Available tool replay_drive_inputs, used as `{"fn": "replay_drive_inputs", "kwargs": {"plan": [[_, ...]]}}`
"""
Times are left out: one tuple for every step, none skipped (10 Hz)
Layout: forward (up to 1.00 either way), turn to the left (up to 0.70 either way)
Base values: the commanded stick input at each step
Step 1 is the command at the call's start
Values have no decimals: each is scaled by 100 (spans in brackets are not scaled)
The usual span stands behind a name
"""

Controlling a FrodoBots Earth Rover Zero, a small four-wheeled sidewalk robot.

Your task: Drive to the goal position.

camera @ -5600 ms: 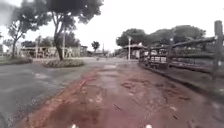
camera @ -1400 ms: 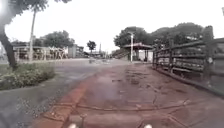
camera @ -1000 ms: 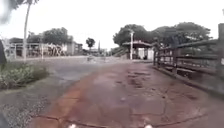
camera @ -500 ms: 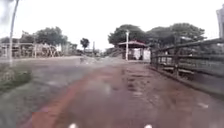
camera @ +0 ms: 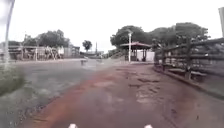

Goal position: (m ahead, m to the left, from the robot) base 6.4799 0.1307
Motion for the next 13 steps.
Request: {"fn": "replay_drive_inputs", "kwargs": {"plan": [[85, 2], [85, 2], [85, 2], [85, 2], [85, -4], [85, -16], [85, -26], [85, -32], [85, -32], [85, -29], [85, -8], [85, 2], [85, 2]]}}
